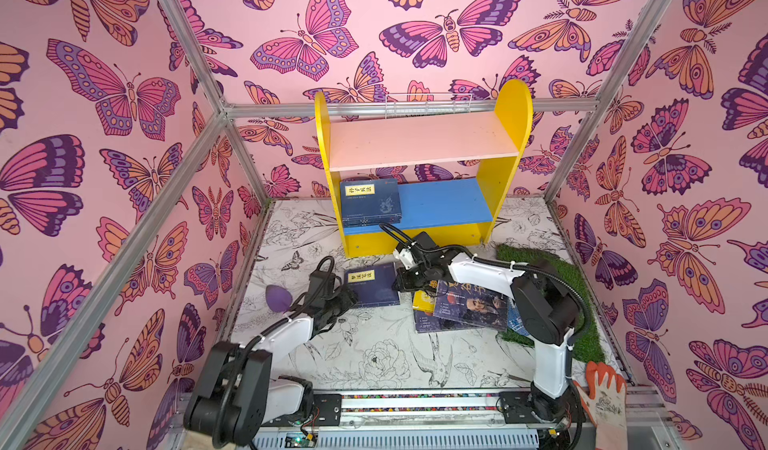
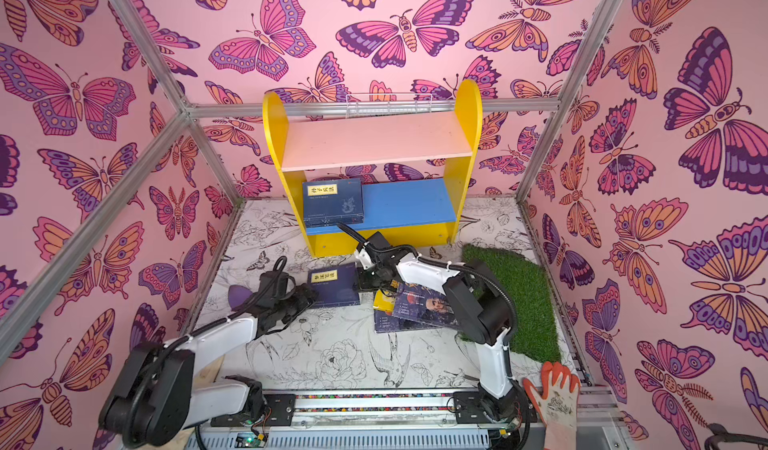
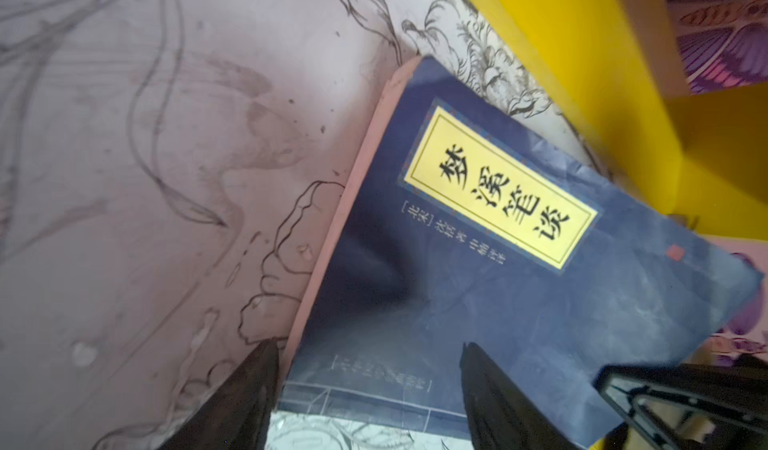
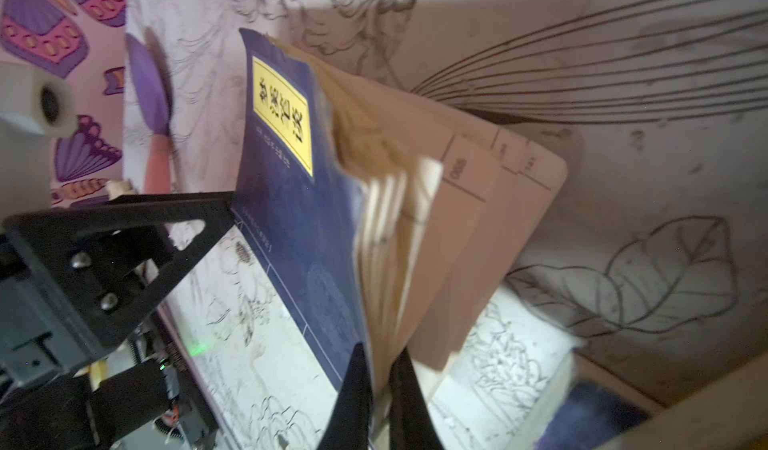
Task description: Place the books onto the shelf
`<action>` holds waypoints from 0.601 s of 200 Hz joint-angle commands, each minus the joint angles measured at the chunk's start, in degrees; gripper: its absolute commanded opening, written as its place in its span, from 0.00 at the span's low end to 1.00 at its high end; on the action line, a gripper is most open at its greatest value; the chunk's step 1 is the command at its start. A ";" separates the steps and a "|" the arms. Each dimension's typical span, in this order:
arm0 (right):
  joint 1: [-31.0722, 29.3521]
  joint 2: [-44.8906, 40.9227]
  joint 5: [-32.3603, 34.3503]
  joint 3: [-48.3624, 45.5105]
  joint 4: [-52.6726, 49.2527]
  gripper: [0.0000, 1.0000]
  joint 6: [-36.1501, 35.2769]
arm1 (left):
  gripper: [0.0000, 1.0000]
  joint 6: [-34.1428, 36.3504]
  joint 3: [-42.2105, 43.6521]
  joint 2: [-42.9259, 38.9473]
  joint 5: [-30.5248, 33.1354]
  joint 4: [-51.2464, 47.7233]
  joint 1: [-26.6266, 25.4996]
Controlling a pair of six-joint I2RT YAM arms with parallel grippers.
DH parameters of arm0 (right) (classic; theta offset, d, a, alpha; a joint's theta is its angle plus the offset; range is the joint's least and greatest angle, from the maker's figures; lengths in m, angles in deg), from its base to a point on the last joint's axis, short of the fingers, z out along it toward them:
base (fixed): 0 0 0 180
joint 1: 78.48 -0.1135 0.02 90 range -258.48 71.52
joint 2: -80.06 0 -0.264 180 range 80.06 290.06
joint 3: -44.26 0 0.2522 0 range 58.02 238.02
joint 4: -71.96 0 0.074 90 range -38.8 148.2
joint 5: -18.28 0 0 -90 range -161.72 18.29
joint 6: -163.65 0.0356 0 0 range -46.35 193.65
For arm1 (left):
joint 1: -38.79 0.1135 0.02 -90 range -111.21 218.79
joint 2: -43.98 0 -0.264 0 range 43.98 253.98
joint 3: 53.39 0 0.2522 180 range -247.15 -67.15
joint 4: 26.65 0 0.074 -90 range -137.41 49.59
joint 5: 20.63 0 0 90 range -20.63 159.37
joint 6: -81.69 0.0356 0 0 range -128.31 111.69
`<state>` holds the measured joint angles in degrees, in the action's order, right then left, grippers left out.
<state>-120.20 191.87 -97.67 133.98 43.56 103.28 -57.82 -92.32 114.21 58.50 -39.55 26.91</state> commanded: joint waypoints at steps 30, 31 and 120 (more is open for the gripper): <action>5.10 -11.22 -17.17 -7.21 18.36 0.00 5.09 | 0.76 -4.36 1.00 -16.00 -16.21 -4.09 9.70; 5.17 -11.37 -17.36 -7.31 18.56 0.00 5.18 | 0.77 -4.45 1.00 -16.18 -16.51 -4.06 9.78; 6.76 -14.67 -26.54 -9.49 24.52 0.00 8.71 | 0.78 -8.59 1.90 -17.13 -27.29 9.12 13.21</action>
<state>-113.07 178.52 -119.26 124.89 63.91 111.24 -65.43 -91.30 97.03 35.26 -36.99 39.69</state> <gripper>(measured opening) 0.068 0.786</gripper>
